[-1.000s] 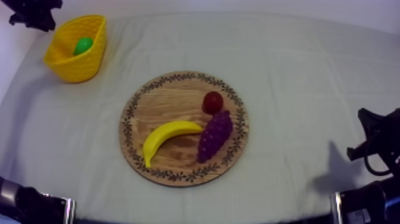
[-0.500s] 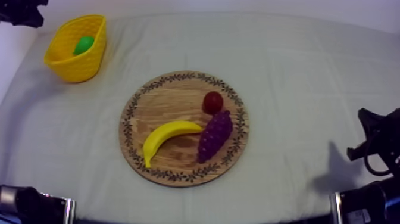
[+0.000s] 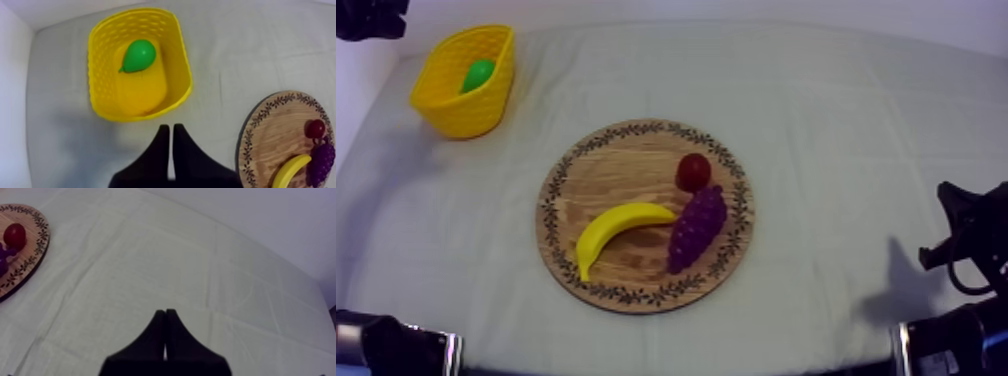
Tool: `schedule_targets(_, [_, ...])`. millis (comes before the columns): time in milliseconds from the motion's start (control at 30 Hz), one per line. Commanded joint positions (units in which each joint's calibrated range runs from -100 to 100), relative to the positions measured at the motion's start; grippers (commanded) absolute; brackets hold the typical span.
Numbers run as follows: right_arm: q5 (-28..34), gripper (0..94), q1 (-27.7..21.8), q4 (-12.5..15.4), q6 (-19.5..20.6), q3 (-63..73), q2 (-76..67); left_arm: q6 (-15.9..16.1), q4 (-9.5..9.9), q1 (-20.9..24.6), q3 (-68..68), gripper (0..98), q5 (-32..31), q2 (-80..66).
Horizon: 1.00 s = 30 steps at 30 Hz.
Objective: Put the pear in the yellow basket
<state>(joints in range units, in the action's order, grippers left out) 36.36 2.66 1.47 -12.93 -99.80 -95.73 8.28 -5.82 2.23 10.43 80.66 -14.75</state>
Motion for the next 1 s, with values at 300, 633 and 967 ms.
schedule_targets(300, [0.02, 0.4, 0.02, 0.02, -0.02, 0.02, -0.03, -0.8, 1.13, -0.06, 16.15, 0.1, -12.15, -17.43])
schedule_targets(633, [0.02, 0.4, 0.02, 0.02, -0.03, 0.02, -0.03, -1.38, 0.44, 0.14, 28.0, 0.1, -19.39, -34.3])
schedule_targets(967, [0.02, 0.4, 0.02, 0.02, 0.0, 0.02, -0.03, -2.48, -0.23, 0.51, 37.59, 0.1, -21.69, -48.69])
